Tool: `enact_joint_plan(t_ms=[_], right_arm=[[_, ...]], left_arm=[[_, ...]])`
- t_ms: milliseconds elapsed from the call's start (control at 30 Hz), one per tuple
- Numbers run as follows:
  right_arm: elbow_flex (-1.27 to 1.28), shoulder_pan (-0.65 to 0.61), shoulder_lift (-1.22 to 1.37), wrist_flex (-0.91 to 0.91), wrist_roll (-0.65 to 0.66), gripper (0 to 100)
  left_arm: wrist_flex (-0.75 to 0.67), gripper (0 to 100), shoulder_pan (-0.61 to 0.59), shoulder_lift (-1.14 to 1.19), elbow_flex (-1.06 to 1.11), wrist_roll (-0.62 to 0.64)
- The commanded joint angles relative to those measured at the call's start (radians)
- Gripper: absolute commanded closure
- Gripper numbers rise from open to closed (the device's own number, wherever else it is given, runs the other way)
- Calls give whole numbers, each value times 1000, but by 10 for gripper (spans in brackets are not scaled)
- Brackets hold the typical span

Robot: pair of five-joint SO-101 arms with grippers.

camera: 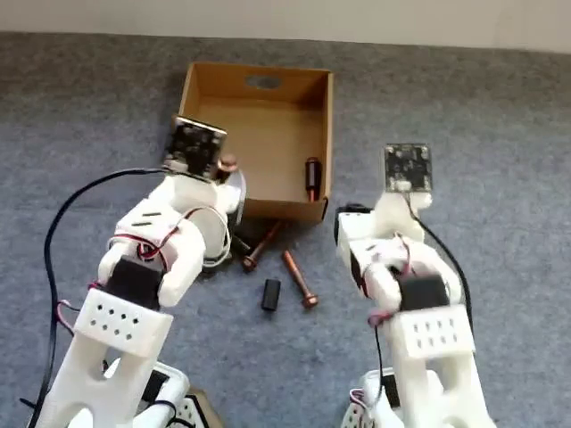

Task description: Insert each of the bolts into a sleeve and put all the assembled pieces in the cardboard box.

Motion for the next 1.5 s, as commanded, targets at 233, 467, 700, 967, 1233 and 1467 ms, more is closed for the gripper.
enact_joint_plan(t_ms=[233, 467, 700, 967, 1233, 1467], right_arm=[[226, -90, -429, -163, -9, 992], [407, -94, -472, -389, -11, 992], [504, -94, -521, -558, -9, 992], [547, -94, -639, -561, -9, 992], [624, -94, -754, -519, -9, 992], [645, -94, -785, -518, -8, 992]], left_arm=[[-224, 992, 111, -145, -122, 97], [-235, 992, 145, -145, -125, 95], [-523, 992, 205, -101, -77, 95], [-698, 992, 312, 62, 10, 95], [-746, 992, 318, 188, 5, 95], [-758, 992, 320, 202, 7, 95]])
